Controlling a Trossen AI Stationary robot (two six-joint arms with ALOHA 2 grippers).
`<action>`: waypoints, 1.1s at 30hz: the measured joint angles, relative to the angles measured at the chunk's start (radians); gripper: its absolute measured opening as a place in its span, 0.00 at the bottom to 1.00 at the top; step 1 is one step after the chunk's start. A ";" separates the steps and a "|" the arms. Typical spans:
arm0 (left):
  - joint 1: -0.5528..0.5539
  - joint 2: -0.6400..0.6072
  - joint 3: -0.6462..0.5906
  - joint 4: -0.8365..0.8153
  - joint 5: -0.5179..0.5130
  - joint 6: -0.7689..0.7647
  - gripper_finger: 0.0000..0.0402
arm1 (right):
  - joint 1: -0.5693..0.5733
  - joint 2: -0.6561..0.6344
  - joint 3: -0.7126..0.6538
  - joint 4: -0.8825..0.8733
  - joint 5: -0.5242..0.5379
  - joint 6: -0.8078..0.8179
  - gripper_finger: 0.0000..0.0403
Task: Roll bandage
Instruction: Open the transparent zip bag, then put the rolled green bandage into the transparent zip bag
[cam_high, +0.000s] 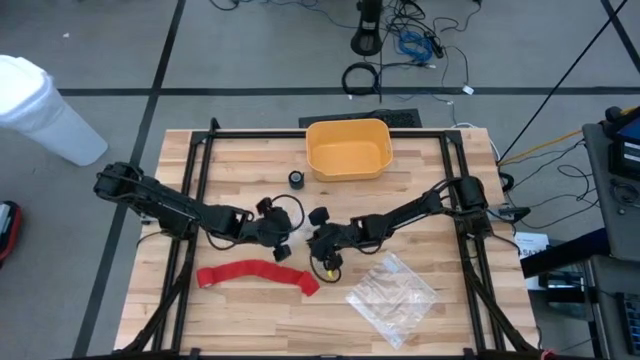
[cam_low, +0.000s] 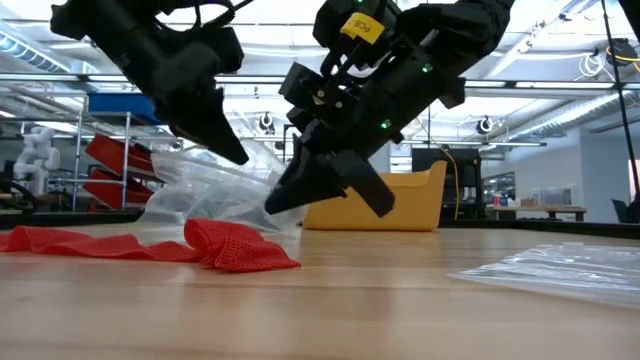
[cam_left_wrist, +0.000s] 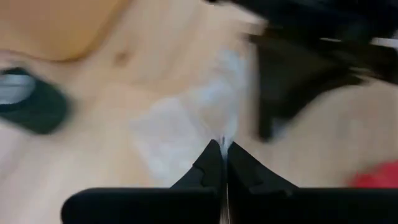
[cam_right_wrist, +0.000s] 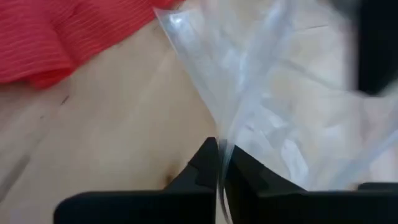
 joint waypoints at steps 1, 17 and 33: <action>0.000 0.000 0.000 -0.018 -0.051 -0.006 0.00 | 0.003 0.000 0.000 -0.011 0.000 0.012 0.02; -0.027 -0.017 0.040 -0.347 -0.278 -0.167 0.00 | 0.011 0.002 0.000 0.133 0.004 0.055 0.06; -0.049 -0.054 0.151 -0.757 -0.293 -0.270 0.00 | -0.024 -0.009 0.000 0.361 0.204 -0.070 0.40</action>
